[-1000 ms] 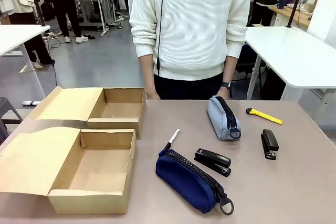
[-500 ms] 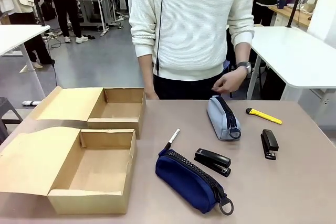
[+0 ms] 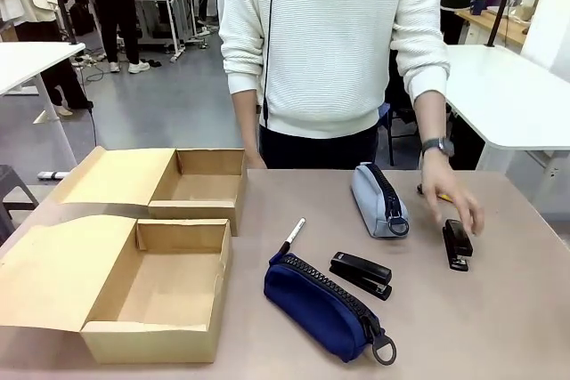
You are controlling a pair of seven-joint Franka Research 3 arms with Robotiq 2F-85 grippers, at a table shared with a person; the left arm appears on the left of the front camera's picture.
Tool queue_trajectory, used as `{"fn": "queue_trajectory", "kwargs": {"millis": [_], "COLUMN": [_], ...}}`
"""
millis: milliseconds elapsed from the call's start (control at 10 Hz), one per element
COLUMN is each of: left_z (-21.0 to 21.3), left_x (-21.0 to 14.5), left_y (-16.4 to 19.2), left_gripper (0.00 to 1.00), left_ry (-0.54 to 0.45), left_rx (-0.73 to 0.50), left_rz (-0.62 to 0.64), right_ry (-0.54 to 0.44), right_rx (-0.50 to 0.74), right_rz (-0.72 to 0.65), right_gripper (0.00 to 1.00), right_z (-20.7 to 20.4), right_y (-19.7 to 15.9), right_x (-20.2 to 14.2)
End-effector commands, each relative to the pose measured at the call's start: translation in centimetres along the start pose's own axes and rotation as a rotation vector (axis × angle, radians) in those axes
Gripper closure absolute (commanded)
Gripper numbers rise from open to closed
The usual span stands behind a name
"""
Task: Place items inside the box.
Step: Pick up a Pencil pouch or Stapler and place it inside the Mailer Box closest to the robot.
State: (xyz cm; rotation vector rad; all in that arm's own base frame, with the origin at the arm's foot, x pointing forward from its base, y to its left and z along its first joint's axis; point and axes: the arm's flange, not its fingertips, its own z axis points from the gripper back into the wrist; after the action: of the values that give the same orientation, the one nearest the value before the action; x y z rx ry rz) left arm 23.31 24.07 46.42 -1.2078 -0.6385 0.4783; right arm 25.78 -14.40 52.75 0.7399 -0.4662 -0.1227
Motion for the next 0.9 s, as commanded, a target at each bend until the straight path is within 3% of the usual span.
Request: {"fn": "queue_trajectory", "kwargs": {"millis": [0, 200, 400, 600, 800], "left_z": [0.0, 0.0, 0.0, 0.0, 0.0], "left_x": [0.1, 0.1, 0.1, 0.1, 0.1], "left_y": [-0.1, -0.1, -0.1, -0.1, -0.1], "left_gripper": [0.00, 0.00, 0.00, 0.00, 0.00], "left_ry": [-0.005, -0.005, -0.005, -0.005, -0.005], "left_rx": [-0.020, -0.020, -0.020, -0.020, -0.020], "left_rz": [-0.023, -0.023, -0.023, -0.023, -0.023], "right_ry": [-0.070, -0.137, -0.135, -0.158, -0.073], "right_rx": [0.183, 0.289, 0.283, 0.285, 0.171], "right_rz": [-0.161, -0.194, -0.183, -0.175, -0.056], "right_gripper": [0.00, 0.00, 0.00, 0.00, 0.00], "right_z": [5.8, 6.8, 6.2, 4.6, 1.4], "right_y": [-9.7, -13.7, -14.5, -13.2, -7.4], "right_x": [-1.9, -6.0, -6.7, -6.3, -4.9]}}
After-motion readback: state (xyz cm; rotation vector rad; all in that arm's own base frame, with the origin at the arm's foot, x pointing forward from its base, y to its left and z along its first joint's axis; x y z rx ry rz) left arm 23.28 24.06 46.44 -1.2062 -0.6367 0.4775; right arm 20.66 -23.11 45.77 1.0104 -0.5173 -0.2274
